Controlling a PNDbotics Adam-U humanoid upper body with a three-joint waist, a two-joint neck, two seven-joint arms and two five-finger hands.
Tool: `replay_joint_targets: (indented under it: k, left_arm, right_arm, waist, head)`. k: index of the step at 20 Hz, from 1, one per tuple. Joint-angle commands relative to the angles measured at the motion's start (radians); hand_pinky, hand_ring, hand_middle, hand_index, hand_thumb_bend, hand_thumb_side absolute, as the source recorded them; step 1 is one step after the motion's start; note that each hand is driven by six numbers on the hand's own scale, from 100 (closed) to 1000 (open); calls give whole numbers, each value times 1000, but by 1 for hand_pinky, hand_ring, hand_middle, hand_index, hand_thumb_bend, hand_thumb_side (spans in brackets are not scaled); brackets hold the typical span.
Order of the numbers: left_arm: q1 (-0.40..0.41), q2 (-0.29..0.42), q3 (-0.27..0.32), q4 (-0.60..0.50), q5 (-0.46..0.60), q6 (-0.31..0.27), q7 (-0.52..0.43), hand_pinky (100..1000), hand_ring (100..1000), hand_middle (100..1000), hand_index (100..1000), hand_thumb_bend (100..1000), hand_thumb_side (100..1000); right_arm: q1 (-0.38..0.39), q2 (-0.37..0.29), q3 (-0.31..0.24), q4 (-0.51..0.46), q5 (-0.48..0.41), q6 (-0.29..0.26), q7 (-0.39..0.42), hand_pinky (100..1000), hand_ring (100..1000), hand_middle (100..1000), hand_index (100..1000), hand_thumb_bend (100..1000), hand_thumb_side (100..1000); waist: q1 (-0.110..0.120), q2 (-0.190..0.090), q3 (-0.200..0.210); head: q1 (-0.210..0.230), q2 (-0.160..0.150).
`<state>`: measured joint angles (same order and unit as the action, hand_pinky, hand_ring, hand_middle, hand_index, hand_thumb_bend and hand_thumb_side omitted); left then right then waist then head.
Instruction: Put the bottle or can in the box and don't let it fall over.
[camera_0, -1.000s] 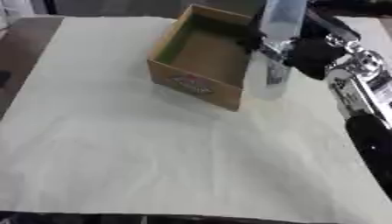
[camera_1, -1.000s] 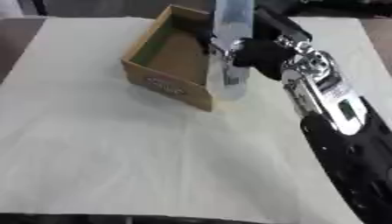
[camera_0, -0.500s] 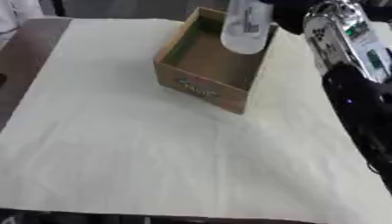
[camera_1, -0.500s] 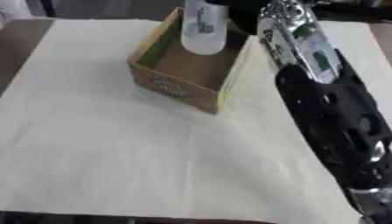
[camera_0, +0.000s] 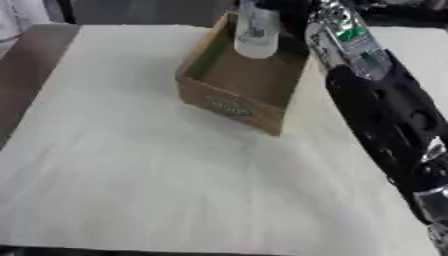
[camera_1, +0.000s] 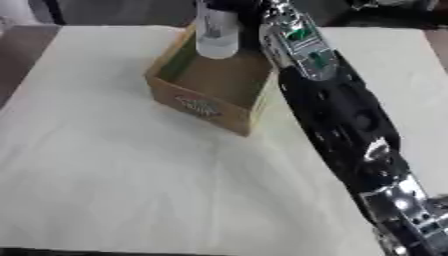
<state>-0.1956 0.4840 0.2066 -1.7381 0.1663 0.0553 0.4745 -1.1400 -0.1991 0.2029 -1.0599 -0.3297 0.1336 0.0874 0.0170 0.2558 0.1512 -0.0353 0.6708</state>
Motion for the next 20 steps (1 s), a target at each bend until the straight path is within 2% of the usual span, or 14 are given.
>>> replay_joint_targets:
  k: [1, 6, 9, 10, 12, 13, 14, 15, 16, 18, 19, 20]
  left_arm:
    - [-14, 23, 5, -13, 4, -1, -4, 833, 734, 702, 785, 866, 142]
    - [-26, 15, -2, -12, 9, -2, -14, 834, 734, 702, 786, 866, 140]
    - [-24, 14, 2, -12, 10, -3, -12, 834, 733, 701, 786, 866, 142]
    - [-24, 13, 3, -12, 11, -4, -11, 834, 733, 701, 786, 867, 130]
    - [-23, 11, 3, -11, 12, -4, -10, 833, 733, 701, 786, 865, 143]
    - [-23, 10, 4, -11, 12, -5, -10, 833, 733, 701, 786, 865, 143]
    - [-23, 10, 4, -11, 12, -5, -10, 833, 733, 701, 786, 865, 143]
    - [-22, 10, 4, -10, 12, -5, -10, 833, 733, 700, 786, 864, 144]
    - [-22, 10, 5, -10, 12, -5, -10, 833, 733, 700, 787, 864, 144]
    - [-21, 10, 5, -9, 12, -5, -10, 834, 733, 700, 787, 864, 144]
    - [-20, 10, 6, -9, 12, -6, -10, 834, 733, 700, 787, 864, 143]
    - [-20, 11, 6, -8, 11, -6, -10, 834, 733, 700, 787, 864, 144]
  right_arm:
    - [-30, 8, -24, 72, 45, -43, -2, 839, 193, 100, 135, 228, 100]
    - [-15, 18, -47, 165, 97, -83, -21, 853, 209, 100, 142, 219, 100]
    - [-6, 26, -55, 201, 124, -105, -37, 864, 283, 100, 178, 187, 100]
    - [-4, 29, -55, 209, 132, -110, -39, 870, 315, 100, 200, 190, 100]
    - [-2, 33, -52, 216, 147, -114, -33, 888, 403, 104, 313, 262, 100]
    - [-1, 33, -49, 213, 155, -117, -26, 899, 448, 164, 383, 289, 100]
    - [0, 33, -48, 209, 163, -120, -20, 901, 458, 181, 403, 296, 100]
    - [-1, 33, -45, 201, 172, -125, -12, 930, 612, 376, 624, 387, 100]
    - [-1, 32, -42, 192, 182, -130, -1, 957, 706, 483, 738, 479, 100]
    - [-1, 30, -38, 173, 201, -146, 30, 985, 764, 562, 821, 558, 100]
    - [-1, 28, -38, 165, 212, -152, 39, 1000, 816, 628, 896, 638, 100]
    - [0, 27, -38, 156, 224, -154, 44, 1000, 841, 660, 924, 669, 100]
  waist:
    - [8, -12, 7]
    - [21, -4, 39]
    - [25, 3, 49]
    - [26, 4, 50]
    - [26, 6, 50]
    - [26, 6, 49]
    - [25, 6, 49]
    - [25, 5, 48]
    - [24, 5, 47]
    - [24, 3, 44]
    - [24, 3, 43]
    - [24, 2, 42]
  head:
    - [-11, -18]
    - [-45, -32]
    - [-51, -36]
    - [-51, -36]
    - [-50, -36]
    - [-49, -35]
    - [-48, -34]
    - [-46, -33]
    - [-44, -32]
    - [-42, -32]
    - [-41, -31]
    - [-40, -30]
